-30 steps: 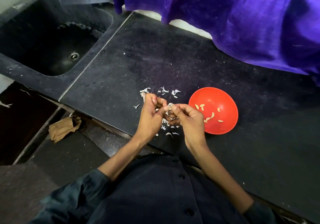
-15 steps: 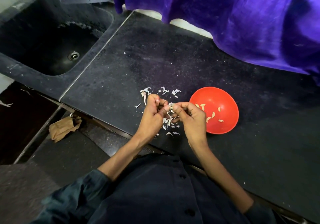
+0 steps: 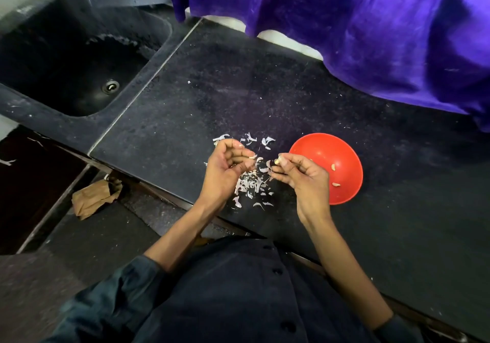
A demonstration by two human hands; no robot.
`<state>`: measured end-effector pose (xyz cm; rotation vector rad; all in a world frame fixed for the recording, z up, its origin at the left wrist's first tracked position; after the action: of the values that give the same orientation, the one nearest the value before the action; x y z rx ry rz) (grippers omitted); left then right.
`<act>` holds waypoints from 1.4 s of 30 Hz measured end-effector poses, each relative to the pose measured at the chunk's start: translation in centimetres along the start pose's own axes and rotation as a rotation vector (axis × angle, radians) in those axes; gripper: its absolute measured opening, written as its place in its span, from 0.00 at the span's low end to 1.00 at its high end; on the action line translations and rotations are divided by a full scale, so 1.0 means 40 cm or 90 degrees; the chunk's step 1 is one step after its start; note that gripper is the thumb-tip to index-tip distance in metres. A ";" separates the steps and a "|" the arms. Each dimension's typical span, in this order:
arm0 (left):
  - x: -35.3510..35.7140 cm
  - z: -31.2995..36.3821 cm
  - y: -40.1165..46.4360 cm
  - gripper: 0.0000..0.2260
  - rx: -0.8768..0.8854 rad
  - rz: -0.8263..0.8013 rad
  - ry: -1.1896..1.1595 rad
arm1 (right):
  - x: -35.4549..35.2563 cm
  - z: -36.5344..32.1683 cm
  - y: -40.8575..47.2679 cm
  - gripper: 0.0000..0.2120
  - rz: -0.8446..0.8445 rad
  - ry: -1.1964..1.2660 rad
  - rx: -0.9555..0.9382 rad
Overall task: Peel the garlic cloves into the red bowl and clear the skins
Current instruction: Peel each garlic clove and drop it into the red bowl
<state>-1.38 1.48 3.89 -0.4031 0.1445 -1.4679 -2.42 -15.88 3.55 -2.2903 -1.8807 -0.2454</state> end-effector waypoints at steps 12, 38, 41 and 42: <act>0.016 0.018 -0.010 0.03 0.012 0.000 0.105 | 0.012 0.000 -0.003 0.06 -0.021 0.027 0.030; 0.004 0.039 -0.029 0.13 0.091 0.020 0.156 | 0.032 -0.003 0.033 0.08 -0.078 -0.155 -0.035; -0.001 0.039 -0.025 0.14 0.089 0.033 0.165 | 0.033 -0.013 0.040 0.15 -0.123 -0.315 -0.134; -0.005 0.037 -0.024 0.14 0.088 0.040 0.170 | 0.035 -0.013 0.040 0.17 -0.136 -0.346 -0.155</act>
<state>-1.78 1.87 5.57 -0.0889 0.2642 -1.4554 -0.58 -14.97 4.35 -2.4930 -2.4829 0.1539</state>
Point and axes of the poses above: each hand's wrist, its own y-axis towards the middle knuckle, its own x-axis out of the palm, z = x × y, the point moved 7 cm from there along y, towards the middle knuckle, and after that the axes turned 13 degrees about -x, right-handed, at the moved point
